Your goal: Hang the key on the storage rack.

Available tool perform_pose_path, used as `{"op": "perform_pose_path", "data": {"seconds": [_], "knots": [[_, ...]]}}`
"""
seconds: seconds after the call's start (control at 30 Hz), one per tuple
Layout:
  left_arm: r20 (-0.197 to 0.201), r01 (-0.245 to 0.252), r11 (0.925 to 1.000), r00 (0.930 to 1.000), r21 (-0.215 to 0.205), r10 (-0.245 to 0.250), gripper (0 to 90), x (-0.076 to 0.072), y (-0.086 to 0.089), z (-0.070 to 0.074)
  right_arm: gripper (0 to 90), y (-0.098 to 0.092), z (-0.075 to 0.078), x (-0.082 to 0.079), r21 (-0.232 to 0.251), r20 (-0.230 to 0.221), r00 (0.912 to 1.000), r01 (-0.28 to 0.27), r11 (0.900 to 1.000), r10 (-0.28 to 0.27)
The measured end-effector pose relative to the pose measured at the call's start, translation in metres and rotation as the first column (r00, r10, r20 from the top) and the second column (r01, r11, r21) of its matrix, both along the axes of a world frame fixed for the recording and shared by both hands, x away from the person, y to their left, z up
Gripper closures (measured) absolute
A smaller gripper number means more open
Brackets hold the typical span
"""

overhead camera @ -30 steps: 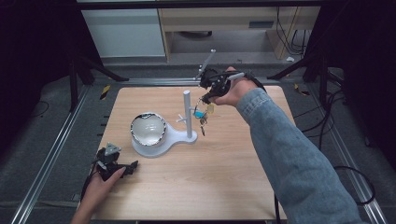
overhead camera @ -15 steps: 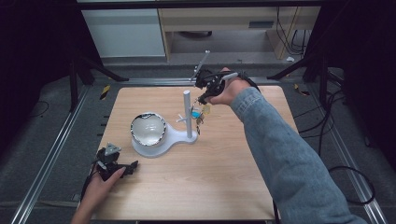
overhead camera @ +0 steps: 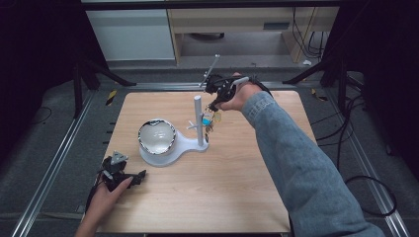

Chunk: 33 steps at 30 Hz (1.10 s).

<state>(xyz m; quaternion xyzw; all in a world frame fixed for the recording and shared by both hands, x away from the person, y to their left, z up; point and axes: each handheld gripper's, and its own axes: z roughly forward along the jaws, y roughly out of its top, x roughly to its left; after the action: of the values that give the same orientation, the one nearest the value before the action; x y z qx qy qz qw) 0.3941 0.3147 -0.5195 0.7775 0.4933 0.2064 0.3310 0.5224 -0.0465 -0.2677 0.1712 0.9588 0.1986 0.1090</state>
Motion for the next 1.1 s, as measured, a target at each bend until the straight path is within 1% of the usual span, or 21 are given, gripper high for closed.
{"op": "perform_pose_path", "data": {"seconds": [0.6, 0.97, 1.0, 1.1], "knots": [[0.001, -0.002, 1.0, 1.0, -0.002, 0.002, 0.0, 0.0, 0.0, 0.0, 89.3, 0.005, -0.009, 0.008, -0.009, -0.04, 0.9992, -0.002, 1.0, 0.001], [0.001, -0.002, 1.0, 1.0, -0.003, 0.002, 0.0, 0.0, 0.0, 0.0, 88.9, 0.005, -0.01, 0.011, -0.009, -0.055, 0.9985, -0.002, 1.0, 0.002], [0.001, -0.002, 1.0, 1.0, -0.002, 0.002, 0.0, 0.0, 0.0, 0.0, 88.0, 0.005, -0.011, 0.012, -0.008, -0.062, 0.9981, -0.001, 1.0, 0.0], [0.0, 0.001, 1.0, 1.0, 0.0, -0.001, 0.0, 0.0, 0.0, 0.0, 84.4, 0.003, -0.007, 0.012, 0.013, -0.051, 0.9987, 0.009, 1.0, -0.008]]}}
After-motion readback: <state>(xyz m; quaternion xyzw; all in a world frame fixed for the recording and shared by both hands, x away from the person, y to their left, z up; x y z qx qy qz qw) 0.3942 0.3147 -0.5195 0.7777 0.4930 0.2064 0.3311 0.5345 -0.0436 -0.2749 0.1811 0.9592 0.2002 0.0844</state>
